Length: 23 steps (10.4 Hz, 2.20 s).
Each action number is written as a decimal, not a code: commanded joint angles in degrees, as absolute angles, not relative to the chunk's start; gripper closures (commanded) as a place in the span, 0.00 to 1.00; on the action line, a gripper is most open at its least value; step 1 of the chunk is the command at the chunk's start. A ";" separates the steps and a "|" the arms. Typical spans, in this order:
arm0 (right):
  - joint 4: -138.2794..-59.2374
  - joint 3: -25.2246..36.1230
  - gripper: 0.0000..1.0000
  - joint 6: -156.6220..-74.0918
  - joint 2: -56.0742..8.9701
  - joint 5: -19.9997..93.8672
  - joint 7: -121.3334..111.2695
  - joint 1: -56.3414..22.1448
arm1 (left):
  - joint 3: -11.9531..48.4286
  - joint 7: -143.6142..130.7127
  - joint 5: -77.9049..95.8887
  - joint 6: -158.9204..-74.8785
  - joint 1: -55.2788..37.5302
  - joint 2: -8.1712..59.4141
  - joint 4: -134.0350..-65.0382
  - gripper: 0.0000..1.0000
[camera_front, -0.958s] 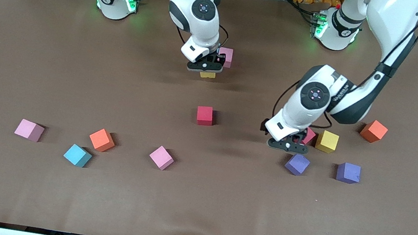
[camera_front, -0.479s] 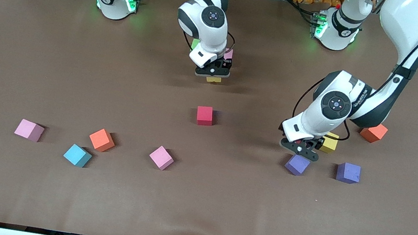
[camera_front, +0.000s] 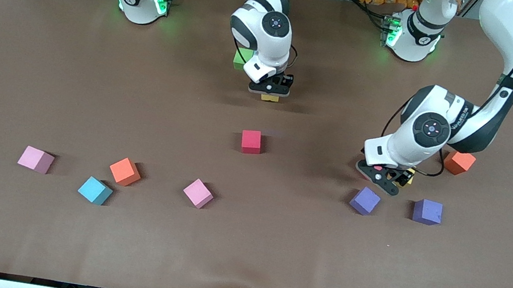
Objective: Form number 2 with 11 blocks
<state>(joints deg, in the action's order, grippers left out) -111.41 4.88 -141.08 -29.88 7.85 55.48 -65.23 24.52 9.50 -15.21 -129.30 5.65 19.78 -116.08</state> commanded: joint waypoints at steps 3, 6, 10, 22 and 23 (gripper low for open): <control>-110.21 6.06 0.53 -140.28 -30.85 8.61 56.69 -68.64 | 24.96 14.13 -16.26 -129.90 5.54 20.30 -118.39 0.00; -110.56 6.06 0.53 -140.10 -30.85 8.61 56.69 -69.35 | 24.96 15.38 -16.26 -131.66 5.71 21.09 -119.09 0.00; -111.53 6.06 0.53 -139.66 -30.59 8.53 57.99 -69.35 | 24.87 15.29 -18.00 -133.15 5.71 22.67 -119.00 0.00; -111.62 5.98 0.01 -139.57 -31.20 8.26 60.47 -69.52 | 24.70 11.87 -18.81 -135.96 7.30 25.22 -121.11 0.00; -111.62 5.98 0.00 -139.57 -31.20 8.17 60.47 -69.52 | 24.70 11.17 -18.81 -136.05 7.29 25.22 -121.46 0.08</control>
<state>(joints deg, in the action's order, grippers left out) -111.75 5.23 -139.56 -30.95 7.85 59.49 -68.48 24.32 13.14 -17.40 -134.97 6.70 25.59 -120.35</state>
